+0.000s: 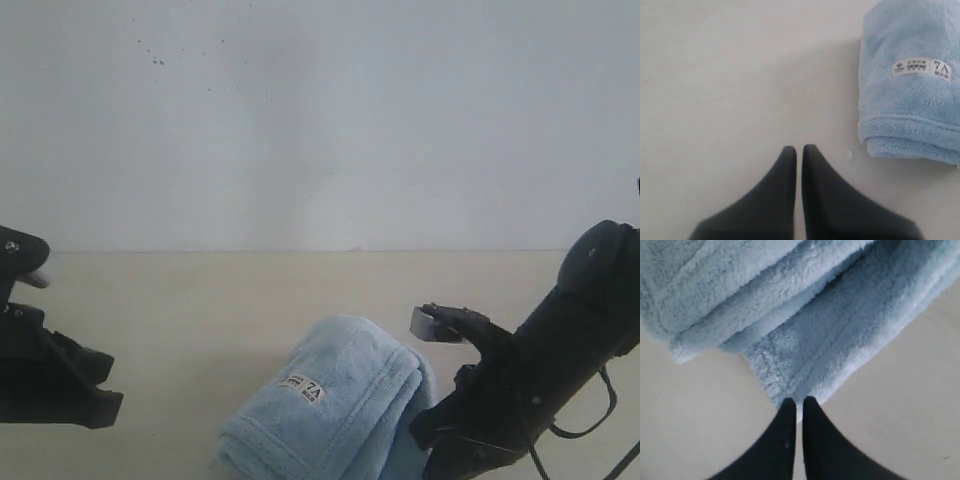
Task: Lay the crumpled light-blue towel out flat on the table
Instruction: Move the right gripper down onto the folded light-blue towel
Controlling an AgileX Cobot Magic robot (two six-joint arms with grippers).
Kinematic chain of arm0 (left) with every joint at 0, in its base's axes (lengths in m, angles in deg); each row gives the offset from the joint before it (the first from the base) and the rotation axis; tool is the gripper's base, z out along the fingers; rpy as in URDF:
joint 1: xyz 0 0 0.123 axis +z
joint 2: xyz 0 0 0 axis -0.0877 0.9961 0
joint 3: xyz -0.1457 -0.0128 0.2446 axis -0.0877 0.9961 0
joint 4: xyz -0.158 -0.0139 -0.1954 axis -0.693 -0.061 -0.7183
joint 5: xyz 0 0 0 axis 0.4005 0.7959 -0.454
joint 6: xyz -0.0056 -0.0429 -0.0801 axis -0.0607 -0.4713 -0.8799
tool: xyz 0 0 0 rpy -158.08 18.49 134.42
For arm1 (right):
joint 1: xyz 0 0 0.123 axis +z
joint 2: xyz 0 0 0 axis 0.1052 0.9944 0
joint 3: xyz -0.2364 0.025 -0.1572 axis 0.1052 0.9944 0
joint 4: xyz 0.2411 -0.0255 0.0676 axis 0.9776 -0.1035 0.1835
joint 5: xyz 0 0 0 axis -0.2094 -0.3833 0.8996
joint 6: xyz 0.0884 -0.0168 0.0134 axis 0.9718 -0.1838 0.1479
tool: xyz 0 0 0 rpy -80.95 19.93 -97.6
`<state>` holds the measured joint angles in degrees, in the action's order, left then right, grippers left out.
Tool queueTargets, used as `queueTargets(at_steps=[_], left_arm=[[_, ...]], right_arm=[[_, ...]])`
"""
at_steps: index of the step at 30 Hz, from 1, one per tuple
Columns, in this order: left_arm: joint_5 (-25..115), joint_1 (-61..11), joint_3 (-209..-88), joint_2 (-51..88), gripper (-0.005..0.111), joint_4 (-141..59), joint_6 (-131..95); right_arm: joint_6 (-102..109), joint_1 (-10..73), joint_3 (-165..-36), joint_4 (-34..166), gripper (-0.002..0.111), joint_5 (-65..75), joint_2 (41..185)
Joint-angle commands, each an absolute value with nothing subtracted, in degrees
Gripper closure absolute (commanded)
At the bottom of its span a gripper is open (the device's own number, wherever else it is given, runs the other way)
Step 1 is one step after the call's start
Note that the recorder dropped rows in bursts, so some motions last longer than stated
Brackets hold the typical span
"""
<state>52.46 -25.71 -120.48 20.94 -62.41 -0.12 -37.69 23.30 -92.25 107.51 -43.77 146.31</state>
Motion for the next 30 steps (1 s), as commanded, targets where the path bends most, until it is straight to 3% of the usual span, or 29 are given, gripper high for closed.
queueTargets(at_steps=[1,2,4,12,21,30], left_arm=[[55.7,-26.3,-123.0,23.8,0.103,-63.5,-0.6],[56.1,-26.3,-123.3,23.9,0.103,-64.3,-0.6],[56.3,-26.3,-123.3,23.9,0.103,-65.7,-0.6],[56.1,-26.3,-123.3,23.9,0.103,-67.1,-0.6],[55.9,-26.3,-123.3,23.9,0.103,-67.1,-0.6],[55.9,-26.3,-123.3,23.9,0.103,-67.1,-0.6]], right_arm=[[-39.1,23.8,-92.7,107.4,0.079,-39.6,146.6],[-38.5,23.8,-92.7,107.4,0.066,-38.7,146.6],[-38.1,23.8,-92.7,107.5,0.058,-37.6,146.6],[-37.5,23.8,-92.4,108.0,0.059,-34.6,146.7],[-38.2,23.8,-92.4,110.6,0.090,-36.3,149.0],[-39.4,23.8,-92.4,112.1,0.091,-36.5,150.9]])
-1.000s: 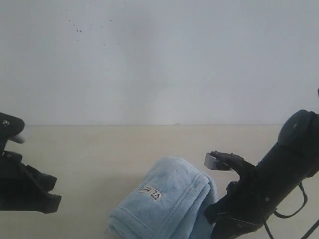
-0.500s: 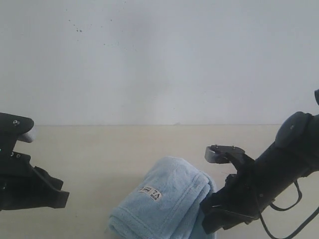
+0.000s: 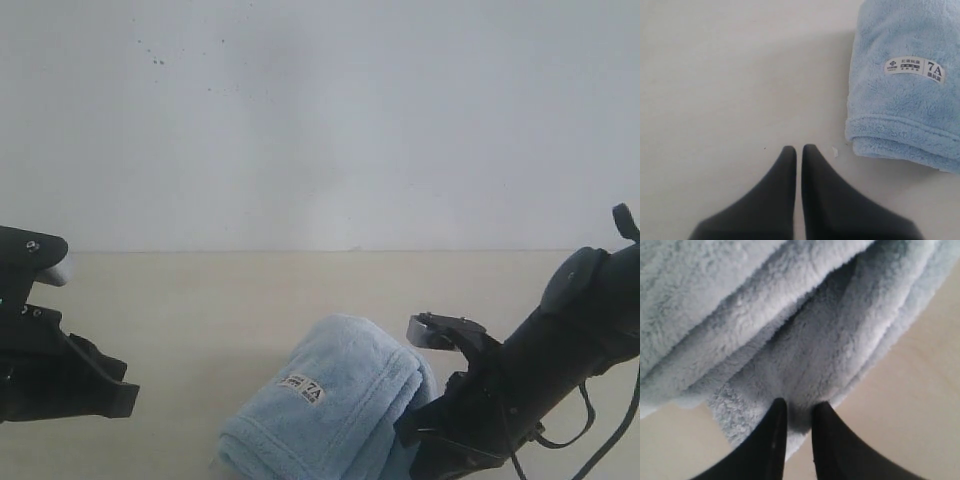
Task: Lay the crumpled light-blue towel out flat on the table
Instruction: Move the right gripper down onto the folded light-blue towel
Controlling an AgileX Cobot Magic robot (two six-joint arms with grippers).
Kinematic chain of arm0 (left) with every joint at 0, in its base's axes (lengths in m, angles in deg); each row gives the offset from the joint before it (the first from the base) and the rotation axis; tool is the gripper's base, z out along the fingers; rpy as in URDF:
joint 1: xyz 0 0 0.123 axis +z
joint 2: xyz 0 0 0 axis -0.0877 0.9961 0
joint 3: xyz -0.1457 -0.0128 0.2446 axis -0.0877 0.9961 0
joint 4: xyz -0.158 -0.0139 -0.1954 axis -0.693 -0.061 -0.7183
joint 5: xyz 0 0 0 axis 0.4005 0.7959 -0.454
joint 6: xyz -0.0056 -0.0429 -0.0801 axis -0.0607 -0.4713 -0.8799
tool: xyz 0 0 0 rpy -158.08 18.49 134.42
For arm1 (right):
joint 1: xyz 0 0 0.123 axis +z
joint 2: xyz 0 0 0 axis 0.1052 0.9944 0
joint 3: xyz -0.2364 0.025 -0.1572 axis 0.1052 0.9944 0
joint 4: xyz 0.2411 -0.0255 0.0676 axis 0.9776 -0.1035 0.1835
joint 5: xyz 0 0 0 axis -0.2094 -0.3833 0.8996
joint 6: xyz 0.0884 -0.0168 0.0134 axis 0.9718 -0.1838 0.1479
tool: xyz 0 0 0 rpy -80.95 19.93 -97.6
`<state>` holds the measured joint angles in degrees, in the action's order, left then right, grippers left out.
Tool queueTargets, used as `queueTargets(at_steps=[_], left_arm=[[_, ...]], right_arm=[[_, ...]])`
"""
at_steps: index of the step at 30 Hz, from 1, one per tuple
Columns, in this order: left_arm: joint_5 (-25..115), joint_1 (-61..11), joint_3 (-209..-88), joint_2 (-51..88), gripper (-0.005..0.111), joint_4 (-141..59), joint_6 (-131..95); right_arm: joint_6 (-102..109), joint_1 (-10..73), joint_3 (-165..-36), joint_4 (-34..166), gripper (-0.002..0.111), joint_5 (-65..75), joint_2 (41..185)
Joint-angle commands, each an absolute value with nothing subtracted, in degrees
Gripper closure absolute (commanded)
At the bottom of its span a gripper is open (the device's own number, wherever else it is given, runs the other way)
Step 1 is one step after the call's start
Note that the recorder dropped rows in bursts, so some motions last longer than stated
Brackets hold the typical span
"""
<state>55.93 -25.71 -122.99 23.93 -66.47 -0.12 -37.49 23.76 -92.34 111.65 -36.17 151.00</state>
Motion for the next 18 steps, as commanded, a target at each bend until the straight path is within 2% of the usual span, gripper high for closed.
queueTargets(at_steps=[1,9,10,13,18], left_arm=[[55.9,-26.3,-123.3,23.9,0.103,-67.1,-0.6],[55.9,-26.3,-123.3,23.9,0.103,-67.1,-0.6],[55.9,-26.3,-123.3,23.9,0.103,-67.1,-0.6],[55.9,-26.3,-123.3,23.9,0.103,-67.1,-0.6],[55.9,-26.3,-123.3,23.9,0.103,-67.1,-0.6]], right_arm=[[-40.1,23.8,-92.4,112.2,0.091,-36.5,151.0],[-41.1,23.8,-92.4,117.0,0.091,-36.9,151.1],[-41.2,23.8,-92.4,117.5,0.092,-37.2,151.1],[-41.9,23.8,-92.4,118.2,0.107,-37.8,151.1],[-42.4,23.8,-92.4,118.2,0.108,-37.8,151.1]])
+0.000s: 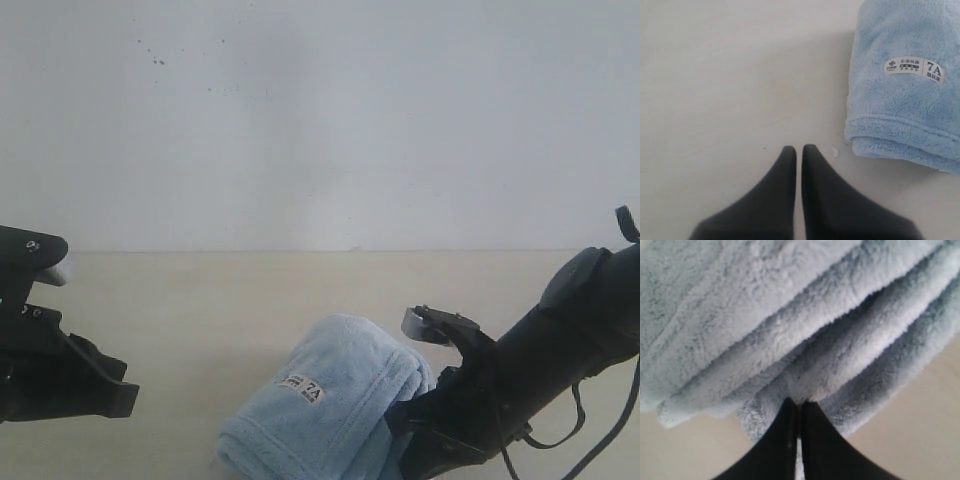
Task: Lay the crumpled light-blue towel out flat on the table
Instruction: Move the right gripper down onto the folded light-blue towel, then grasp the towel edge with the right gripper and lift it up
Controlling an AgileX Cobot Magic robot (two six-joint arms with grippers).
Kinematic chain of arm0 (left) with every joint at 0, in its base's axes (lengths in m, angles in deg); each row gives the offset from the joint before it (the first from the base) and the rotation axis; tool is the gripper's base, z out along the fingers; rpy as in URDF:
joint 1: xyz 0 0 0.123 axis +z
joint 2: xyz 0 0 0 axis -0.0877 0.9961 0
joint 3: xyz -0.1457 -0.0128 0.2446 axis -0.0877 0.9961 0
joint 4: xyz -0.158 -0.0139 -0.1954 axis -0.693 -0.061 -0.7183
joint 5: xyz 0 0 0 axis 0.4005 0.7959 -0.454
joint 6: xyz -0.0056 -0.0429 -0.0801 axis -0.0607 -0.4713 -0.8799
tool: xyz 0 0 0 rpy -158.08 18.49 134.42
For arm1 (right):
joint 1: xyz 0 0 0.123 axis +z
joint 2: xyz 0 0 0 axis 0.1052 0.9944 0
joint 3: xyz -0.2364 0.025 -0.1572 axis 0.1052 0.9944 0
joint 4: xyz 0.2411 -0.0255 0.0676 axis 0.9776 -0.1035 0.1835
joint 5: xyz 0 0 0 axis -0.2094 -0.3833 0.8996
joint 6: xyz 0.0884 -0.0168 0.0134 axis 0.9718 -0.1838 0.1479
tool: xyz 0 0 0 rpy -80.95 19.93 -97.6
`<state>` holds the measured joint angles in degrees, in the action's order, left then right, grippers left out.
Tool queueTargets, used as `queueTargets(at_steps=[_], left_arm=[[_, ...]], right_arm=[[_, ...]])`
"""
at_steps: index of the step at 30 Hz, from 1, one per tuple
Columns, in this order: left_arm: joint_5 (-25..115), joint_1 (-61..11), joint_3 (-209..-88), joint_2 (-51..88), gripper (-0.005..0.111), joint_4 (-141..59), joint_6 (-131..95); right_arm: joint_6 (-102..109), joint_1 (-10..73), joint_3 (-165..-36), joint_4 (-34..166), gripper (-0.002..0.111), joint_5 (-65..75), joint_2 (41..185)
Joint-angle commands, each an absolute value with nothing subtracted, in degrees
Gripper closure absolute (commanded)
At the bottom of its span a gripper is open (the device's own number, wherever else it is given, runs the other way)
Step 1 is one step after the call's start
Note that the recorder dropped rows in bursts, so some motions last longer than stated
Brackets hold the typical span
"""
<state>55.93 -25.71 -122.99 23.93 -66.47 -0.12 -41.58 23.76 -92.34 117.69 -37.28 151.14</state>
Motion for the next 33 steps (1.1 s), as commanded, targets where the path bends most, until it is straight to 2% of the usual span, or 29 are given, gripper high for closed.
queueTargets(at_steps=[1,5,12,19,29,33], left_arm=[[55.9,-26.3,-123.3,23.9,0.103,-67.1,-0.6],[55.9,-26.3,-123.3,23.9,0.103,-67.1,-0.6],[55.6,-26.3,-123.3,23.9,0.103,-67.1,-0.6],[55.6,-26.3,-123.3,23.9,0.103,-67.1,-0.6],[55.5,-26.3,-123.3,23.9,0.103,-67.1,-0.6],[55.3,-26.3,-123.3,23.9,0.103,-67.1,-0.6]], right_arm=[[-42.5,23.8,-92.4,118.2,0.108,-37.8,151.1],[-43.2,23.8,-93.4,118.2,0.108,-38.6,150.7],[-45.6,23.8,-99.8,120.4,0.108,-49.8,144.5],[-48.9,23.7,-99.8,123.6,0.108,-49.4,137.0],[-68.7,23.7,-99.8,133.0,0.108,-49.4,124.9],[-70.0,23.7,-99.8,132.9,0.108,-46.1,122.5]])
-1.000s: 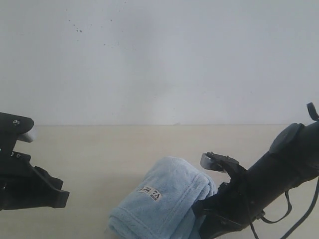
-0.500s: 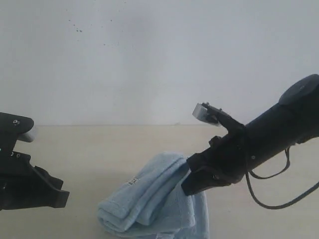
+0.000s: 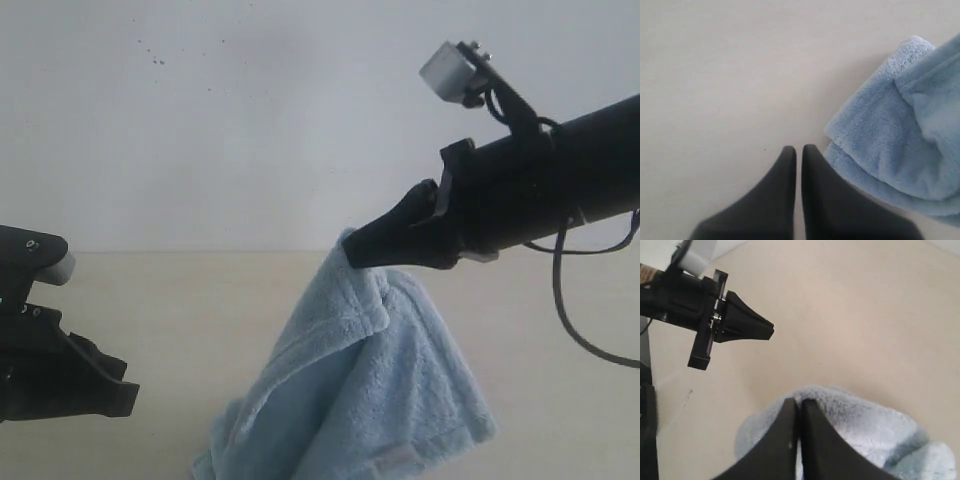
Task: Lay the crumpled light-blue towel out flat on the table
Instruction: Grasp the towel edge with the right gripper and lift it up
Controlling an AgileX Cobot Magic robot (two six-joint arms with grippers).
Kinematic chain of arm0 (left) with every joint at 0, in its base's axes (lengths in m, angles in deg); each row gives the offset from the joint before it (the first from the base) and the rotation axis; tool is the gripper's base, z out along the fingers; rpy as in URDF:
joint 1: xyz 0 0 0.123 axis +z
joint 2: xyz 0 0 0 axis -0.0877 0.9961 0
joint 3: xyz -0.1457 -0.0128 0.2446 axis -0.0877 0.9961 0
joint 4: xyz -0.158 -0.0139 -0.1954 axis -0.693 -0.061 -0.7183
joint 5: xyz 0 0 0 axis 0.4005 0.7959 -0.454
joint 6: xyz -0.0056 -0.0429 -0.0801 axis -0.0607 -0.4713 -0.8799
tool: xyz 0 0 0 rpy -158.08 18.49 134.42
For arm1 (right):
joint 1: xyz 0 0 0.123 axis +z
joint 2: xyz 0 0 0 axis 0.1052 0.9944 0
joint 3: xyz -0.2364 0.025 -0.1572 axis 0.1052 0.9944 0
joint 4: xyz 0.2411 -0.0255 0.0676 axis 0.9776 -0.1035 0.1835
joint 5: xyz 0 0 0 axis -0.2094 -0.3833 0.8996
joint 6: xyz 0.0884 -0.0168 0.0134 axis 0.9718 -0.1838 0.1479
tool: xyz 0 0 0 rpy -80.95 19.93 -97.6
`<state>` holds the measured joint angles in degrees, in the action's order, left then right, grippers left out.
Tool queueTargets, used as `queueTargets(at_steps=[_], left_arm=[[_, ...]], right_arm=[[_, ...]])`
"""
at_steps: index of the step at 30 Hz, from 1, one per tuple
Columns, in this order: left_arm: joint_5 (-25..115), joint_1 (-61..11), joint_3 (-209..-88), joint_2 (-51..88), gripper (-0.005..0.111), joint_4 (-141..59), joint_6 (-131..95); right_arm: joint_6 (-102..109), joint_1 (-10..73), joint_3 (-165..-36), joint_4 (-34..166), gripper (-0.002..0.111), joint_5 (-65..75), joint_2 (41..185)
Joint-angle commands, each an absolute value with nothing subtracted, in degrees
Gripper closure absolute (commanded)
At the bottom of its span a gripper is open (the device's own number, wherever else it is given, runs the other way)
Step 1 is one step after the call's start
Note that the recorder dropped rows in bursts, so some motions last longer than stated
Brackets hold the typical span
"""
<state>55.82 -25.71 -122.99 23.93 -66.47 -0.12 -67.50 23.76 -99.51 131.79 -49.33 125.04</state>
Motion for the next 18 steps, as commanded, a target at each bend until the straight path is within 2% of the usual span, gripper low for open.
queueTargets(at_steps=[1,10,12,15,18], left_arm=[[55.3,-26.3,-123.3,23.9,0.103,-67.1,-0.6],[55.7,-26.3,-123.3,23.9,0.103,-67.1,0.8],[55.7,-26.3,-123.3,23.9,0.103,-67.1,1.1],[56.1,-26.3,-123.3,23.9,0.103,-67.5,1.1],[56.3,-26.3,-123.3,23.9,0.103,-68.4,1.1]], right_arm=[[-69.2,23.7,-99.7,132.3,0.108,-44.8,122.4],[-41.7,23.7,-99.7,107.3,0.108,-27.1,122.5],[-34.6,23.7,-99.7,96.5,0.108,-25.5,122.9],[-13.1,22.6,-99.7,75.4,0.108,-24.8,123.9],[-1.1,21.1,-99.7,62.8,0.108,-26.2,125.4]])
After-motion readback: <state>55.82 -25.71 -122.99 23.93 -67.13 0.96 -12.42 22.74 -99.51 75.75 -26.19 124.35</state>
